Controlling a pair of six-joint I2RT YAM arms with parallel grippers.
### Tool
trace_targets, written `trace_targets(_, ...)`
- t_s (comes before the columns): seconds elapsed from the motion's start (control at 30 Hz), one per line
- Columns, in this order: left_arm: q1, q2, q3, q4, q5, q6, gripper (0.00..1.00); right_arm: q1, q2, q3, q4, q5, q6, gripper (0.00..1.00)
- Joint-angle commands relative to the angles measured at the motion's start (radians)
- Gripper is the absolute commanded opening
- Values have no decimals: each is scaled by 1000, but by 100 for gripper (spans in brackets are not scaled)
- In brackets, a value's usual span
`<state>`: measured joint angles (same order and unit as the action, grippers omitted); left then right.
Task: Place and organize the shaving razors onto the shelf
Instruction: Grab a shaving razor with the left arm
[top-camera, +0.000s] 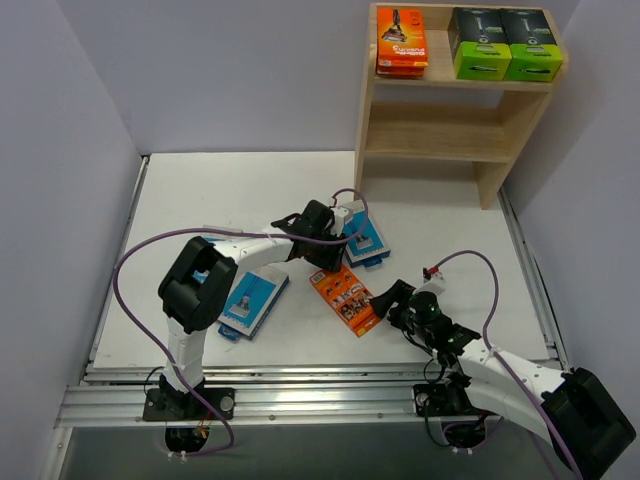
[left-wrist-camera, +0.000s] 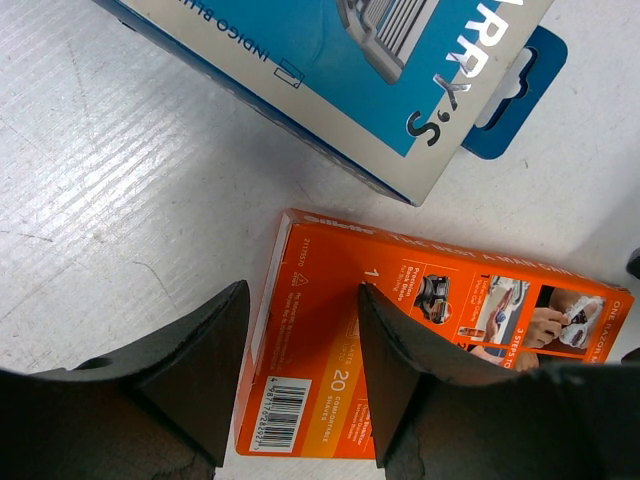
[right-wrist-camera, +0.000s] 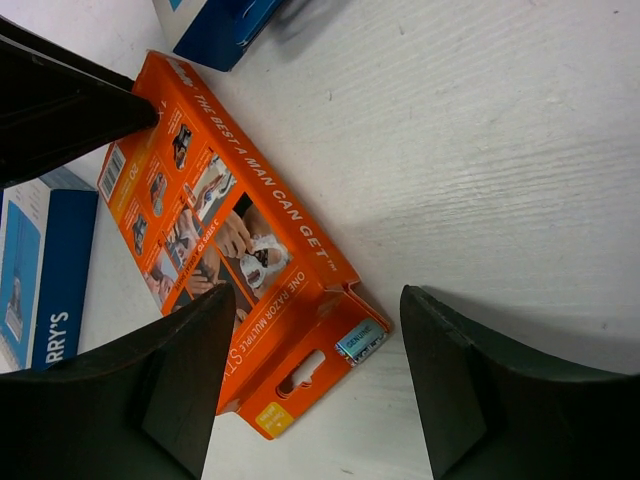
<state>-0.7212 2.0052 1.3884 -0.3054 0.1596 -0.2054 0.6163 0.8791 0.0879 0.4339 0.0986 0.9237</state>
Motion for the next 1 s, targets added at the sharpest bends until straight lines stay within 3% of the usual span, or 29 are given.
trace_targets(0.0,-20,14,15,-47,-11,27,56,5,55,-19,99,-23,7,63)
trace_targets(0.27,-26,13,18,-50,-26,37,56,11,126,-46,193,-85,27,60)
trace_targets(0.47,-27,30,35,-80,-95,54,56,33,58,-68,146,-89,78,54)
trace_targets(0.77,-27,52,44,-83,-89,54,56,43,-77,-125,117,-152,89,45)
trace_targets(0.97,-27,46,40,-78,-88,55,56,49,-71,-129,106,-149,83,50)
